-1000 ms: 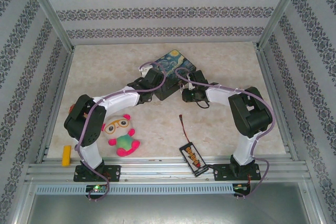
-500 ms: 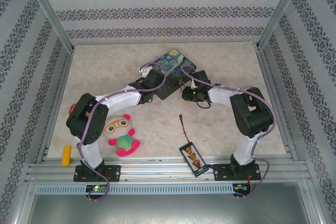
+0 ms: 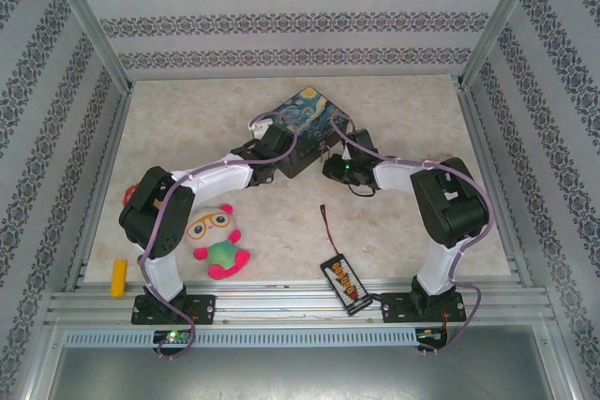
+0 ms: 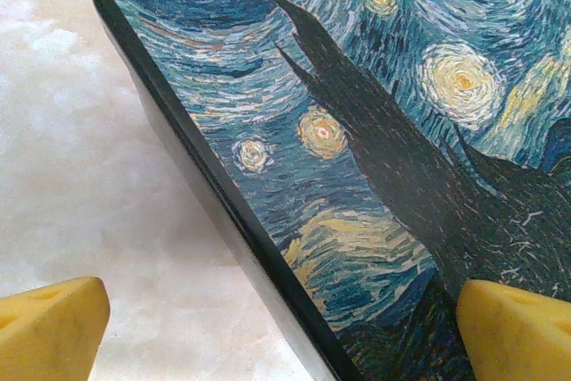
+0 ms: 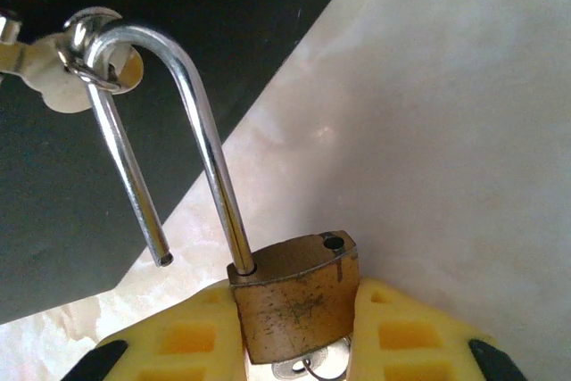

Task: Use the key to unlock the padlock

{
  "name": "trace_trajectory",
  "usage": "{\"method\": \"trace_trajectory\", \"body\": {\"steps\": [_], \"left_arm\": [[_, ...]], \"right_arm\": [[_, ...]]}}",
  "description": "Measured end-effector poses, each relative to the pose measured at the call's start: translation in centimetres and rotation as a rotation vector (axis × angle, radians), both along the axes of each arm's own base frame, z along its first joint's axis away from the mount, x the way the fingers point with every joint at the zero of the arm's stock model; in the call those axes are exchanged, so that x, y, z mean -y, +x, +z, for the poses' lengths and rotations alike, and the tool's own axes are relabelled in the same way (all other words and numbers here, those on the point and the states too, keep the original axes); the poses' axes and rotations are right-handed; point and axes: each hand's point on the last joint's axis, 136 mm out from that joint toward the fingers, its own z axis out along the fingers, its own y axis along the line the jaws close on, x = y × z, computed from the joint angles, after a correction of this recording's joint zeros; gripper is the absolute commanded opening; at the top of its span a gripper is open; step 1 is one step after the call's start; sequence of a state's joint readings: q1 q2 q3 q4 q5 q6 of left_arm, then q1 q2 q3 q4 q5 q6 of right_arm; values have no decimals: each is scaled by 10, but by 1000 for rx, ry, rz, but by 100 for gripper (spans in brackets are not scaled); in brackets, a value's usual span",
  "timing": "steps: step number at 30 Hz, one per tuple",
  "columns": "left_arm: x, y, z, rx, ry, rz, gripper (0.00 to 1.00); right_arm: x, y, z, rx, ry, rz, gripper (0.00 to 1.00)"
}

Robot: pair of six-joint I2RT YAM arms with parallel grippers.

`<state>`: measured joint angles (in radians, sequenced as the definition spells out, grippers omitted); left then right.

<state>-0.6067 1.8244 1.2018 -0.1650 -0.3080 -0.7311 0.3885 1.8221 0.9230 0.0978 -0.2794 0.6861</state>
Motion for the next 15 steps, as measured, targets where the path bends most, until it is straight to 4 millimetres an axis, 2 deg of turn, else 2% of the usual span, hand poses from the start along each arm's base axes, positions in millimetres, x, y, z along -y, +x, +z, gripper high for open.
{"method": "trace_trajectory", "body": {"steps": [10,15], "left_arm": [[25,-15,1,6,-2,-35,99],[33,-21,1,11,-15,-22,99]], "right_arm": [[1,-20,0,-60,84,-88,0],[1,-22,1,-67,121,-128,0]]}}
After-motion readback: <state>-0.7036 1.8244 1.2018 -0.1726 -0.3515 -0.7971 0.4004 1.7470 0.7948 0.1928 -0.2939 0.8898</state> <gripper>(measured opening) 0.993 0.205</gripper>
